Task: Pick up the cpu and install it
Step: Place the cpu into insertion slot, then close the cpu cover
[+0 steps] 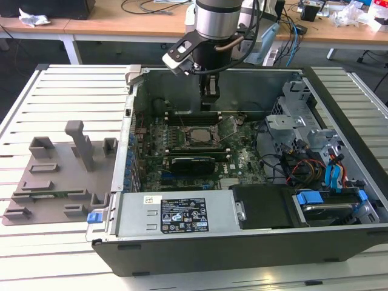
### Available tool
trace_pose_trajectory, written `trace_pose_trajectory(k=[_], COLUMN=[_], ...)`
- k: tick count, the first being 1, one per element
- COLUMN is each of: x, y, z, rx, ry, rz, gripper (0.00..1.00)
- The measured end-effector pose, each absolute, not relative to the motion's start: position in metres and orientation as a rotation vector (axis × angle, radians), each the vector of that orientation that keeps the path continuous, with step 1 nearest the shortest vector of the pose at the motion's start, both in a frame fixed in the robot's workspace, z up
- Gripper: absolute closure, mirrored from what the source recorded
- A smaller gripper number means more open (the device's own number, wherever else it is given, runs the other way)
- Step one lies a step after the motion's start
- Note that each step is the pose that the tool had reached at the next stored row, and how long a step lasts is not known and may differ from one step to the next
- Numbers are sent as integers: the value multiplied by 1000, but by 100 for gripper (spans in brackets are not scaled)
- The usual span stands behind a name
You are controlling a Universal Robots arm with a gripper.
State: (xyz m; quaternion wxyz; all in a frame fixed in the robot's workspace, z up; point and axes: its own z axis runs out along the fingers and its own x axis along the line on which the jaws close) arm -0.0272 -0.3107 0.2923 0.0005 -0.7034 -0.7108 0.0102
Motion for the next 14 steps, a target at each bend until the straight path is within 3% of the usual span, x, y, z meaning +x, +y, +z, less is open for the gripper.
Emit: trace_pose_trajectory(k=[14], x=[-1], y=[-311], z=[293], rx=[-2209], ry=[-2232], rz=[32], gripper=[89])
